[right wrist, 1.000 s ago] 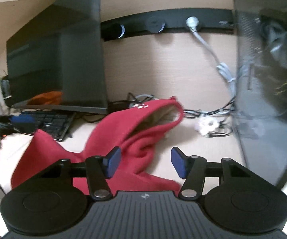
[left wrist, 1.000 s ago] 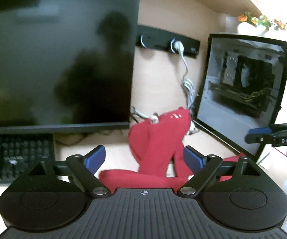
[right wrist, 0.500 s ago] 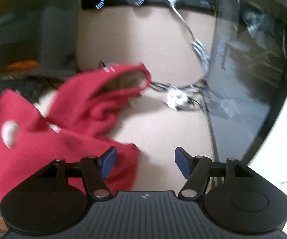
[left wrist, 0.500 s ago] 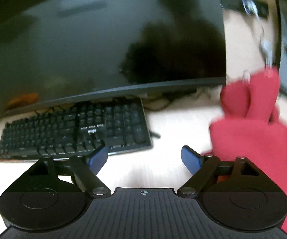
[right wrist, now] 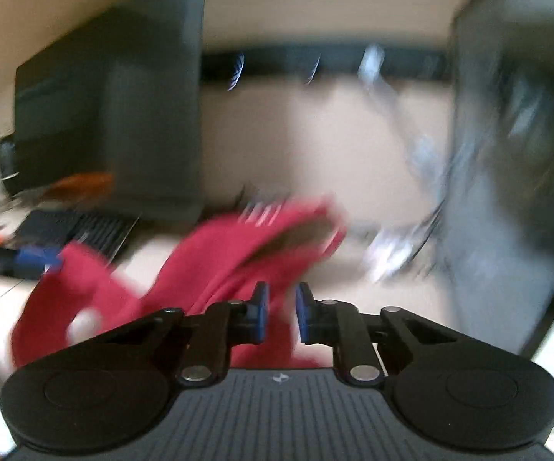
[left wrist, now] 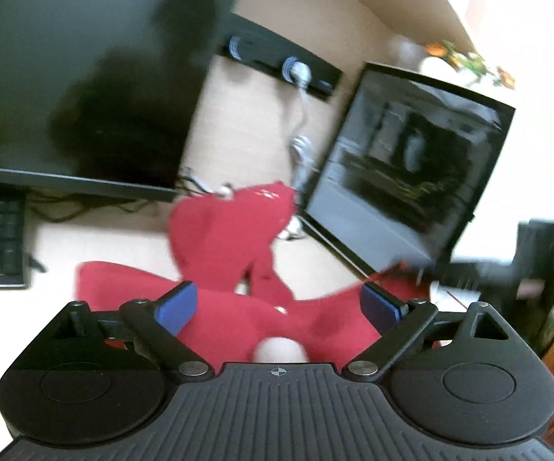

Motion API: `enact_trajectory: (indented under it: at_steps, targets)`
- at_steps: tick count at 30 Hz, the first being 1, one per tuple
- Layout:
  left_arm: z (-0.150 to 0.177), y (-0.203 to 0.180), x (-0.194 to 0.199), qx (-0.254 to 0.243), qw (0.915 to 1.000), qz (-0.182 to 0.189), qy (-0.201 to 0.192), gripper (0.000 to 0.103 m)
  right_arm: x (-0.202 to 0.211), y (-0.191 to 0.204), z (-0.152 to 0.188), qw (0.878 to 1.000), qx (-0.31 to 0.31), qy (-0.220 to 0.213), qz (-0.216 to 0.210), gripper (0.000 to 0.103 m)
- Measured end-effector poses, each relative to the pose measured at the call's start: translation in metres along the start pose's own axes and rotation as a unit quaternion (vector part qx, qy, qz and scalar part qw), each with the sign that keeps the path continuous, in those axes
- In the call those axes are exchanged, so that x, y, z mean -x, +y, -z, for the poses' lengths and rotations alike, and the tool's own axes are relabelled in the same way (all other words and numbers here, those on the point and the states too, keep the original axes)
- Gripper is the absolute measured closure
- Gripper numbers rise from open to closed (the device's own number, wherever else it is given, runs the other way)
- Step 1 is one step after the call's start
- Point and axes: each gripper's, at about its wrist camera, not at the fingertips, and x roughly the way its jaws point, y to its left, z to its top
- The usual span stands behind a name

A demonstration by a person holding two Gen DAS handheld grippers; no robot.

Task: Fold clothes

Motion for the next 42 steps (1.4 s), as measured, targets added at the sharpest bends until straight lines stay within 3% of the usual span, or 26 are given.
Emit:
enact_trajectory:
  at_steps: [1, 3, 5, 7, 8, 11, 12, 14, 17, 20, 27, 29, 33, 35, 39, 42]
  targets:
    - [0.001, 0.003, -0.004, 0.003, 1.0, -0.004, 0.001, 0.007, 0.004, -0.002, -0.004, 1.0, 0.009, -0.017, 0.021, 0.091]
    - [0.004, 0.011, -0.01, 0.01, 0.9995, -0.028, 0.001, 0.006, -0.007, -0.018, 0.001, 0.999, -0.008, 0.005, 0.051, 0.091]
    - [0.007, 0.025, -0.015, 0.014, 0.9957, -0.092, 0.01, 0.006, -0.016, -0.029, 0.011, 0.997, -0.037, 0.034, 0.064, 0.091]
    - [0.012, 0.04, -0.02, 0.016, 0.9863, -0.163, 0.024, 0.006, -0.008, -0.027, 0.017, 0.998, -0.046, 0.033, 0.041, 0.091]
    - [0.015, 0.05, -0.02, 0.017, 0.9795, -0.198, 0.033, 0.006, -0.002, -0.022, 0.017, 0.999, -0.041, 0.028, 0.014, 0.087]
    - [0.021, 0.077, -0.017, 0.044, 0.9683, -0.241, 0.048, 0.005, 0.01, -0.001, 0.017, 0.998, -0.021, 0.009, -0.054, 0.053]
    - [0.022, 0.084, -0.016, 0.058, 0.9664, -0.245, 0.049, 0.005, 0.007, 0.007, 0.018, 0.997, -0.02, 0.013, -0.071, 0.052]
    - [0.017, 0.08, -0.011, 0.062, 0.9669, -0.245, 0.035, 0.005, -0.001, 0.02, 0.022, 0.994, -0.018, 0.024, -0.104, 0.052]
    - [0.003, 0.053, -0.001, 0.017, 0.9739, -0.226, 0.001, 0.006, -0.032, 0.03, 0.039, 0.99, -0.033, 0.09, -0.107, 0.052]
    - [-0.009, 0.03, 0.009, -0.007, 0.9792, -0.201, -0.027, 0.006, -0.063, 0.023, 0.058, 0.986, -0.039, 0.154, -0.055, 0.054]
    - [-0.006, 0.011, 0.024, 0.007, 0.9865, -0.159, -0.039, 0.005, -0.033, 0.036, 0.015, 0.991, 0.044, 0.102, -0.078, 0.056]
    - [-0.002, 0.009, 0.021, 0.007, 0.9884, -0.148, -0.032, 0.005, -0.043, 0.033, 0.013, 0.989, 0.053, 0.113, -0.079, 0.056]
    - [0.006, 0.011, 0.006, 0.021, 0.9904, -0.136, -0.014, 0.005, -0.076, 0.026, 0.036, 0.982, 0.037, 0.168, -0.075, 0.055]
    - [0.008, 0.011, 0.001, 0.025, 0.9929, -0.116, -0.008, 0.005, -0.085, 0.03, 0.046, 0.984, 0.048, 0.159, -0.057, 0.055]
    - [0.005, 0.008, -0.006, 0.018, 0.9967, -0.079, 0.0, 0.004, -0.064, 0.014, 0.035, 0.992, 0.012, 0.123, -0.04, 0.054]
    - [0.007, 0.018, -0.01, 0.027, 0.9945, -0.101, 0.004, 0.004, -0.048, 0.002, 0.027, 0.995, -0.015, 0.096, -0.028, 0.054]
